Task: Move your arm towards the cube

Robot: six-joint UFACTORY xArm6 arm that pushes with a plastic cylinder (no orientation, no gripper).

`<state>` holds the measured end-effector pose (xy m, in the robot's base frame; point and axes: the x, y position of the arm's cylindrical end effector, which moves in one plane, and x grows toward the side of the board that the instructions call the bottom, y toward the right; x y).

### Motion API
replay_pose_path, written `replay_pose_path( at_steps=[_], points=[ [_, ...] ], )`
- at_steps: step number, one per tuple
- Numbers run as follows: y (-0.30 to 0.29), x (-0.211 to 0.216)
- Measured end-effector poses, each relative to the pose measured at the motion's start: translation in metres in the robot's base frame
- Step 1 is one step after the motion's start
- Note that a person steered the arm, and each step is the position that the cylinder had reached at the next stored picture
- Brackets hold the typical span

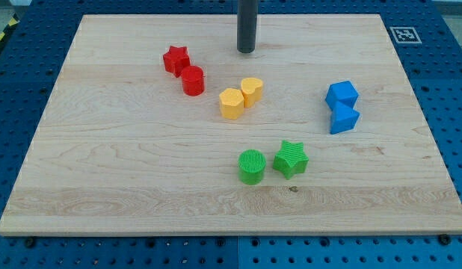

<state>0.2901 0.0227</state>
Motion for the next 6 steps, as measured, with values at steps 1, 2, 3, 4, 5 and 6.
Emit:
replay_pose_path(
  at_steps=[1,2,3,4,5,6],
  points=[
    [0.000,0.000],
    [0.004,0.000],
    [0.008,0.000],
    [0.008,0.000],
    [0.008,0.000],
    [0.022,0.013]
  ],
)
